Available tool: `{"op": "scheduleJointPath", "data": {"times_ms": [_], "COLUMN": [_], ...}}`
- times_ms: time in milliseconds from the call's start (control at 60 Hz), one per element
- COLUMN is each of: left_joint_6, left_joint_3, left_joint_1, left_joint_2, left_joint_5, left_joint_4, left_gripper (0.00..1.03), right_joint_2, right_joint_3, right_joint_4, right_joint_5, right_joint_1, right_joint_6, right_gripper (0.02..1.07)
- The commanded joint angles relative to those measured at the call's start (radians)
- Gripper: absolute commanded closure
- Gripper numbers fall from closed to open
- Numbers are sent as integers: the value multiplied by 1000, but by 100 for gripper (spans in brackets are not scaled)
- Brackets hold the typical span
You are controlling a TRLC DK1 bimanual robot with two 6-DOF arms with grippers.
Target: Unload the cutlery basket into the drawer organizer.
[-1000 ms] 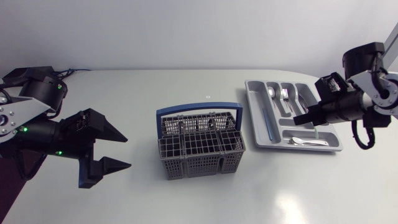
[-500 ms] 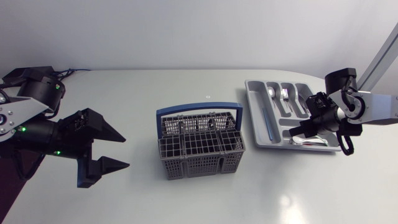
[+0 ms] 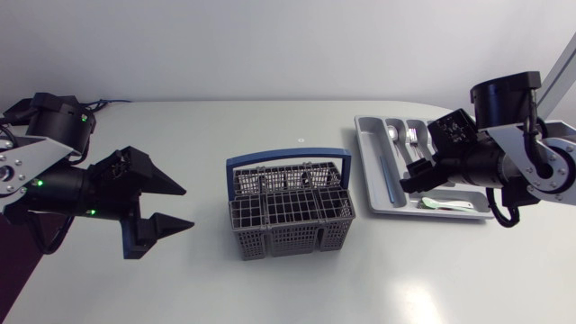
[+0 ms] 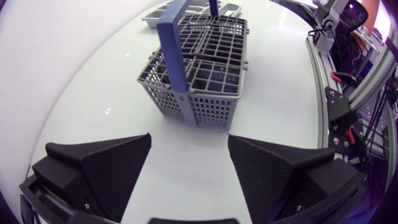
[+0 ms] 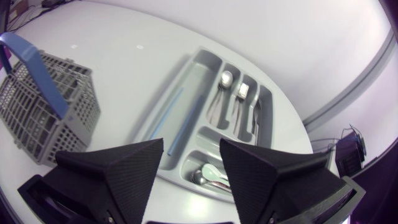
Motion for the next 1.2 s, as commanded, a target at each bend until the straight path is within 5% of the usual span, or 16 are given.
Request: {"op": "scheduleJointPath", "data": {"times_ms": [0, 67, 250, 500, 1183], "left_joint_6": [-65, -96, -169, -220, -252], "left_joint_3": [-43, -54, -61, -71, 136], "left_joint_1": [-17, -23, -67, -133, -106], "left_joint_2": [45, 76, 179, 239, 464], "left_joint_5": [8, 11, 19, 37, 34], "left_joint_4": [47, 103, 193, 279, 362], "left_gripper": [31, 46, 79, 79, 79], "right_joint_2": [-10, 10, 117, 177, 344], "right_joint_3": [-33, -30, -15, -1, 191], "right_joint_4": [-23, -14, 7, -26, -46], "right_joint_5": [-52, -130, -267, -337, -299], "right_joint_1": [32, 32, 52, 173, 328], "right_joint_6": [29, 43, 81, 114, 189], "right_gripper": [79, 97, 100, 100, 100]}}
